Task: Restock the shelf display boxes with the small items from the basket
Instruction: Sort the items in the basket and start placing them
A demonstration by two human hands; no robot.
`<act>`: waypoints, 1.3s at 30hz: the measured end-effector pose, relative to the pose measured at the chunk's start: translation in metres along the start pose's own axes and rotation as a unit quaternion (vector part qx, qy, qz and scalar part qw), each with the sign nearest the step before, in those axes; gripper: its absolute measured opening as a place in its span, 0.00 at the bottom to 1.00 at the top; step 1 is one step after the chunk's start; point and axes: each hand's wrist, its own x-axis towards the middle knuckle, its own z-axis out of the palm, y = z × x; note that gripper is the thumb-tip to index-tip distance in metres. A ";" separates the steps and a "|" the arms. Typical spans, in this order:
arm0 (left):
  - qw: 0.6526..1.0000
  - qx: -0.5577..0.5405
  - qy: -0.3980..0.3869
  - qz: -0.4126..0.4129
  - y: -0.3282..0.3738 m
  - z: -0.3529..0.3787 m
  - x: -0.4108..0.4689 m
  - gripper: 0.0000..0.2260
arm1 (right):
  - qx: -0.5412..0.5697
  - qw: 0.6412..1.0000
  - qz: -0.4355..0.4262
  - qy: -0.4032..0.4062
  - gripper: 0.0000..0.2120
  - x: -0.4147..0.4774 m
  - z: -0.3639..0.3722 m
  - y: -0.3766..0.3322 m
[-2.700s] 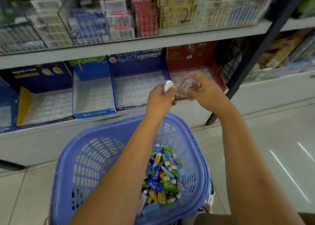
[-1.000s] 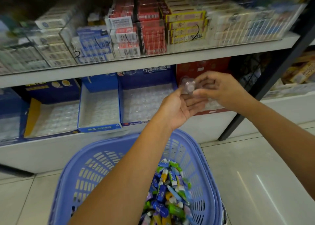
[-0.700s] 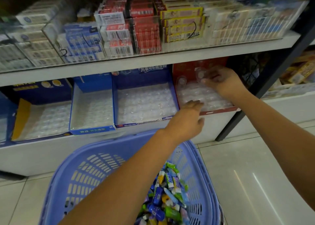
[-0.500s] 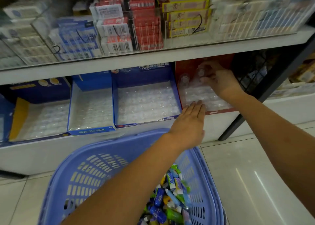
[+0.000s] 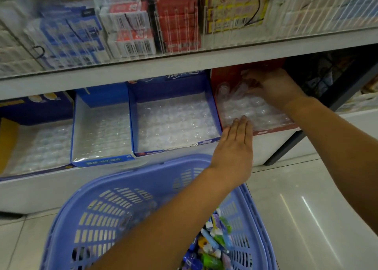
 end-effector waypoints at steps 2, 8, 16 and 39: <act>1.000 -0.001 0.002 -0.003 0.000 0.001 0.001 0.39 | -0.064 0.998 -0.012 0.010 0.21 -0.001 0.002 -0.003; 1.000 -0.003 0.002 0.003 -0.003 -0.001 0.002 0.38 | -0.071 0.997 -0.029 -0.013 0.20 0.002 -0.007 -0.003; 0.999 0.009 -0.031 0.012 -0.005 -0.004 0.003 0.37 | -0.015 0.998 0.010 -0.068 0.14 0.016 -0.006 -0.009; 0.812 -0.266 -0.256 -0.452 -0.157 0.092 -0.247 0.21 | 0.024 0.857 -0.070 -0.510 0.10 -0.122 0.146 -0.191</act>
